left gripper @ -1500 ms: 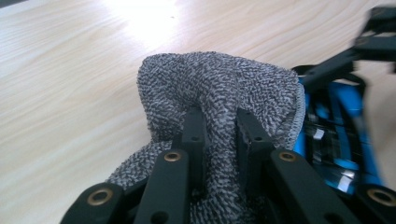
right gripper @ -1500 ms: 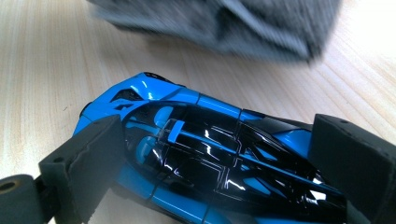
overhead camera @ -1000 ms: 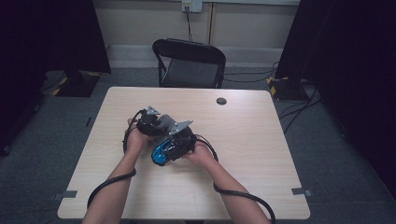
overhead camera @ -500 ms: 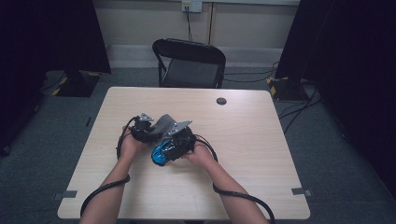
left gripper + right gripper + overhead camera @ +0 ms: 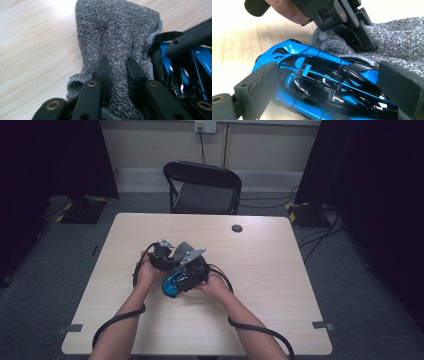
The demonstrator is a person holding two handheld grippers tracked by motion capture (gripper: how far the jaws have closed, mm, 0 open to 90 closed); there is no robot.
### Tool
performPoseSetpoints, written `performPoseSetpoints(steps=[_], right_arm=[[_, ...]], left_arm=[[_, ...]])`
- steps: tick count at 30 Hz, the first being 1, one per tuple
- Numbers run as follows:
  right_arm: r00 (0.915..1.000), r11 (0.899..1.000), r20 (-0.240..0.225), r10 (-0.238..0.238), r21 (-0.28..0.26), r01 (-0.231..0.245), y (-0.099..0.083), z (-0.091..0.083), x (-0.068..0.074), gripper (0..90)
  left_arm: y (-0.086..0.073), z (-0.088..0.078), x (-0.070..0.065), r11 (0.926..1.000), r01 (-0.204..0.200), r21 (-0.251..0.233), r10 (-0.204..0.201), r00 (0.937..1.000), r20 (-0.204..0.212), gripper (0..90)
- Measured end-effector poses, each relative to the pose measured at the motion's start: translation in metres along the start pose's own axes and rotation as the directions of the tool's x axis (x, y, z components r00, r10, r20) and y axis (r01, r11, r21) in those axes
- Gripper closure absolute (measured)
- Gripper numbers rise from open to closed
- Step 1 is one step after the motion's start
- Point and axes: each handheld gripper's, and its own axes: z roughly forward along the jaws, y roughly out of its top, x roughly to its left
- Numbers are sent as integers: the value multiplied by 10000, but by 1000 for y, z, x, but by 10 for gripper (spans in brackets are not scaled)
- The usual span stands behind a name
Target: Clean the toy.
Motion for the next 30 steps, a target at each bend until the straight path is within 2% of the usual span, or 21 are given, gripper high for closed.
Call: performPoseSetpoints(steps=[4,13,15,18,27,30], right_arm=[[10000,10000,0,11,50,-11,1,0,0,40],[10000,10000,-18,-19,71,19,1,0,0,40],[10000,10000,-15,-23,72,23,1,0,0,40],[10000,10000,-19,-29,73,29,1,0,1,40],[10000,10000,12,-19,87,19,2,1,3,40],[10000,10000,27,1,98,-1,2,1,3,40]], left_arm=[[-2,-3,1,9998,-173,25,173,9998,140,765],[-13,-18,5,9998,-113,143,106,9989,446,769],[-17,-23,7,9994,-249,224,236,9981,563,770],[-20,-26,8,9994,-244,261,227,9978,615,771],[-32,-36,12,9999,-23,126,16,9987,509,770],[-34,-39,14,9996,-45,274,33,9991,434,769]])
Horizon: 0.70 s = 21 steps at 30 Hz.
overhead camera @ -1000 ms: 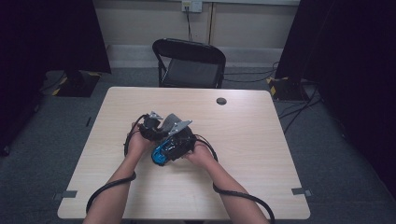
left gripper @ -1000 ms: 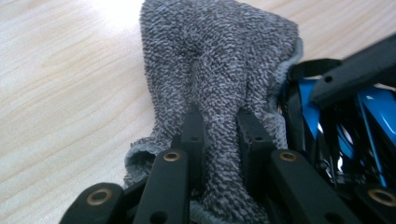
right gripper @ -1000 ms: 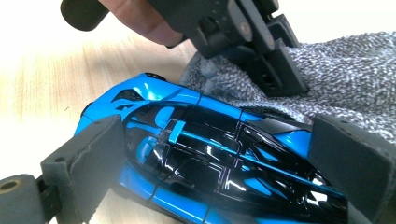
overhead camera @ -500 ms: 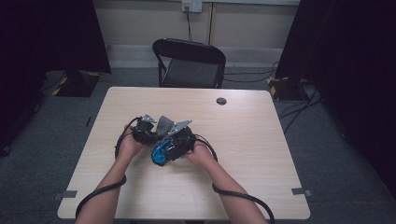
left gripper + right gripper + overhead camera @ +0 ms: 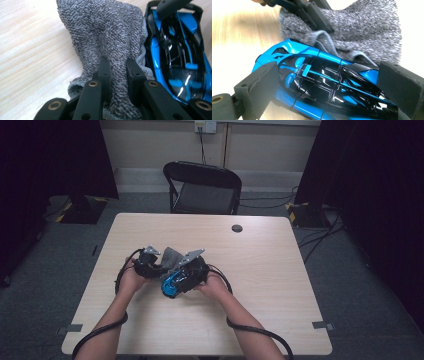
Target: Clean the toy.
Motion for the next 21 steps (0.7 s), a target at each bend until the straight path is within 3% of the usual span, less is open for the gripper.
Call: performPoseSetpoints(steps=[1,11,21], right_arm=[[10000,10000,13,1,15,-1,0,0,0,40],[10000,10000,42,-23,49,23,0,0,-1,40],[10000,10000,64,-13,62,12,1,0,-1,39]], left_arm=[[-3,-3,3,9999,164,24,-165,9998,57,769],[-26,-23,3,9994,320,102,-321,9994,134,770],[-49,-41,-6,9992,389,-9,-388,9991,178,770]])
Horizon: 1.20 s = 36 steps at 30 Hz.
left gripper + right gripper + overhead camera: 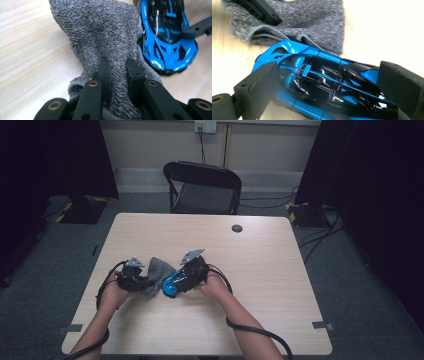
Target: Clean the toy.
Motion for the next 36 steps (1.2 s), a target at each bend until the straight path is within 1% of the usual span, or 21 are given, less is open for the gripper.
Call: performPoseSetpoints(steps=[1,5,8,10,11,13,14,15,16,17,19,22,23,24,26,27,29,30,31,33,36], right_arm=[[10000,10000,8,2,-2,-2,0,0,0,40],[10000,10000,23,5,9,-5,0,0,0,40],[10000,10000,24,14,0,-14,0,0,0,39],[10000,10000,26,48,-14,-48,0,0,1,39],[10000,10000,26,48,-14,-48,0,0,1,39],[10000,10000,28,49,-32,-49,-1,0,1,39],[10000,10000,40,44,-18,-44,0,0,1,39],[10000,10000,40,44,-18,-44,0,0,1,39],[10000,10000,40,45,-36,-45,-1,0,1,39],[10000,10000,40,45,-36,-45,-1,0,1,39],[10000,10000,37,54,-52,-54,-1,0,1,39],[10000,10000,34,56,-69,-56,-1,0,1,39],[10000,10000,39,53,-62,-53,-1,0,0,39],[10000,10000,28,45,-84,-45,-1,0,0,39],[10000,10000,22,50,-84,-50,-1,0,0,39],[10000,10000,21,55,-81,-55,-1,0,0,39],[10000,9999,28,62,-96,-62,-2,0,0,39],[10000,9999,27,63,-123,-62,-2,0,0,39],[10000,9999,27,63,-123,-62,-2,0,0,39],[10000,9999,18,56,-90,-56,-2,0,0,39],[10000,9999,24,61,-114,-60,-2,0,0,39]], left_arm=[[-1,-2,0,10000,-36,40,36,10000,-38,770],[-8,-11,0,9996,222,162,-222,9998,8,770],[-15,-17,1,9985,523,170,-527,9984,211,770],[-20,-23,1,9981,571,232,-577,9980,254,770],[-20,-23,1,9981,571,232,-577,9980,254,770],[-22,-27,2,9970,771,106,-774,9965,328,770],[-23,-33,4,9961,876,60,-877,9958,266,769],[-23,-33,4,9961,876,60,-877,9958,266,769],[-24,-40,6,9932,1144,-223,-1138,9932,236,769],[-24,-40,6,9932,1144,-223,-1138,9932,236,769],[-22,-46,8,9919,1186,-458,-1185,9929,37,768],[-18,-52,12,9864,1386,-880,-1408,9899,-192,766],[-16,-53,13,9846,1450,-976,-1492,9881,-366,765],[-14,-52,13,9833,1462,-1081,-1523,9870,-508,763],[-8,-51,15,9779,1669,-1258,-1758,9824,-633,763],[-5,-50,16,9770,1630,-1373,-1746,9816,-770,763],[3,-46,18,9766,1527,-1516,-1651,9836,-727,763],[12,-40,18,9796,1330,-1503,-1460,9862,-784,763],[12,-40,18,9796,1330,-1503,-1460,9862,-784,763],[21,-33,19,9833,1043,-1493,-1186,9888,-902,763],[32,-20,20,9837,1031,-1475,-1170,9891,-891,763]])
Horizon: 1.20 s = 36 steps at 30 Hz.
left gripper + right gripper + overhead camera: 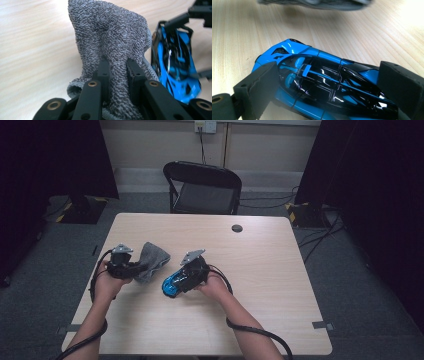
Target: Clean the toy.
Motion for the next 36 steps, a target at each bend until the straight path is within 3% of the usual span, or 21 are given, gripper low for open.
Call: performPoseSetpoints(steps=[4,13,19,23,24,27,28,33,36], right_arm=[[10000,10000,-4,-44,63,44,1,0,0,39],[10000,10000,-35,-57,51,57,1,0,-1,39],[10000,10000,-55,-44,56,45,1,0,-1,39],[10000,9999,-49,-46,105,47,1,0,-1,40],[10000,10000,-58,-29,80,29,1,0,-1,40],[10000,10000,-62,-25,82,25,1,0,-1,40],[10000,9999,-51,-46,98,46,1,0,-1,40],[10000,9999,-44,-33,114,33,2,0,-1,40],[10000,10000,-61,-39,74,39,1,0,-1,39]], left_arm=[[12,20,-4,9999,-100,80,100,9999,35,763],[31,37,-8,9995,-318,-94,317,9995,-34,762],[42,54,-15,9984,-557,63,556,9984,49,762],[43,69,-26,9962,-821,285,816,9965,158,761],[44,76,-32,9926,-1107,491,1098,9937,205,761],[43,84,-37,9891,-1262,762,1244,9919,274,761],[42,92,-40,9846,-1455,966,1423,9891,392,761],[38,101,-43,9788,-1636,1231,1575,9858,577,761],[36,101,-42,9822,-1481,1154,1410,9877,675,761]])
